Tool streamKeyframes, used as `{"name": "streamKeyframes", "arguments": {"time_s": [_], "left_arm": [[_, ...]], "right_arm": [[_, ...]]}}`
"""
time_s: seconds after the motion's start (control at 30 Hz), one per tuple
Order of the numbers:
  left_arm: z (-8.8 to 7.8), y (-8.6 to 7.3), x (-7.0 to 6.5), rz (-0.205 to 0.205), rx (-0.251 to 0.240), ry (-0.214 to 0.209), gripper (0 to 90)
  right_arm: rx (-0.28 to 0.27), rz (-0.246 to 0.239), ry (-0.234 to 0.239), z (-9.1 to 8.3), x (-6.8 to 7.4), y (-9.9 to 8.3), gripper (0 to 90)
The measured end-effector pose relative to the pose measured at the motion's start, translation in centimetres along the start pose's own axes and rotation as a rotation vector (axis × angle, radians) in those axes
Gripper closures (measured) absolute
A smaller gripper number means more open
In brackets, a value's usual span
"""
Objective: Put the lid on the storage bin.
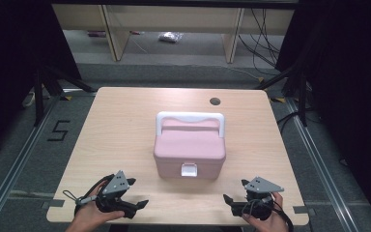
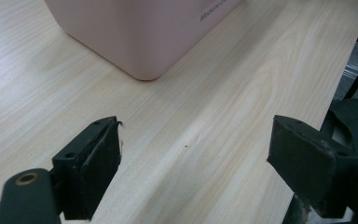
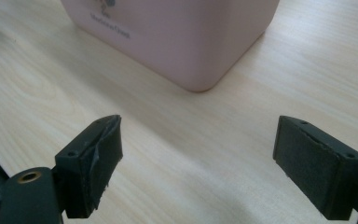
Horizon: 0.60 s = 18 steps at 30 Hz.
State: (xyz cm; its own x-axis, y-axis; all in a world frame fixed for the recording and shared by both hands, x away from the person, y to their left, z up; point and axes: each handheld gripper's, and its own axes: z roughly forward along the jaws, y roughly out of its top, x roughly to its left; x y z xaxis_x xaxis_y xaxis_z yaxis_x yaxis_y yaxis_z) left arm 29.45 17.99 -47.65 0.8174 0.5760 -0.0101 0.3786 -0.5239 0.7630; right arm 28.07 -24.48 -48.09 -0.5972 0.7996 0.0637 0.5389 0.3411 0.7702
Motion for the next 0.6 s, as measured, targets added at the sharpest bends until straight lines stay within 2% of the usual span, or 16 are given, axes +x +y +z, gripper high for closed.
{"name": "streamKeyframes", "arguments": {"time_s": [0.03, 0.07, 0.13, 0.17, 0.2, 0.23, 0.27, 0.3, 0.33, 0.37, 0.43, 0.47, 0.5, 0.57, 0.6], "left_arm": [[0.21, -0.12, -0.28, -0.032, -0.014, -0.008, 16.3], [0.14, -0.18, -0.16, -0.002, 0.005, -0.004, 16.3], [0.23, -0.37, -0.27, -0.002, 0.008, -0.001, 16.4], [0.3, -0.42, -0.39, -0.013, 0.001, -0.007, 16.4], [0.34, -0.5, -0.51, -0.031, 0.005, -0.01, 16.4], [0.37, -0.55, -0.5, -0.025, 0.007, -0.009, 16.4], [0.37, -0.56, -0.34, 0.003, 0.016, -0.002, 16.4], [0.48, -0.63, -0.42, -0.007, 0.011, -0.006, 16.4], [0.55, -0.69, -0.34, 0.006, 0.017, 0.006, 16.5], [0.65, -0.75, -0.35, -0.001, 0.014, 0.004, 16.6], [0.69, -0.83, -0.11, 0.007, 0.025, 0.01, 16.7], [0.66, -0.84, -0.12, 0.001, 0.023, 0.008, 16.7], [0.67, -0.89, -0.15, -0.016, 0.025, 0.014, 16.7], [0.62, -0.89, 0.05, -0.001, 0.021, 0.016, 16.7], [0.64, -0.9, 0.03, -0.015, 0.014, 0.004, 16.7]], "right_arm": [[0.003, -0.031, -0.008, 0.01, -0.1, -0.04, 16.6], [0.014, -0.014, -0.006, 0.03, 0.11, -0.16, 16.6], [0.02, -0.029, 0.006, 0.12, 0.12, -0.32, 16.5], [0.035, -0.019, 0.006, 0.03, 0.33, -0.42, 16.5], [0.033, -0.029, 0.009, 0.07, 0.28, -0.47, 16.5], [0.045, -0.029, 0.015, 0.08, 0.42, -0.59, 16.5], [0.043, -0.043, 0.016, 0.17, 0.43, -0.71, 16.5], [0.061, -0.049, 0.026, 0.21, 0.47, -0.81, 16.5], [0.058, -0.075, 0.02, 0.34, 0.36, -0.94, 16.6], [0.065, -0.09, 0.016, 0.35, 0.28, -0.99, 16.6], [0.086, -0.063, 0.031, 0.36, 0.44, -1.02, 16.6], [0.074, -0.082, 0.018, 0.33, 0.34, -0.99, 16.6], [0.073, -0.082, 0.02, 0.33, 0.35, -0.99, 16.6], [0.081, -0.078, 0.02, 0.32, 0.38, -0.99, 16.6], [0.083, -0.078, 0.026, 0.43, 0.37, -1.02, 16.6]]}}
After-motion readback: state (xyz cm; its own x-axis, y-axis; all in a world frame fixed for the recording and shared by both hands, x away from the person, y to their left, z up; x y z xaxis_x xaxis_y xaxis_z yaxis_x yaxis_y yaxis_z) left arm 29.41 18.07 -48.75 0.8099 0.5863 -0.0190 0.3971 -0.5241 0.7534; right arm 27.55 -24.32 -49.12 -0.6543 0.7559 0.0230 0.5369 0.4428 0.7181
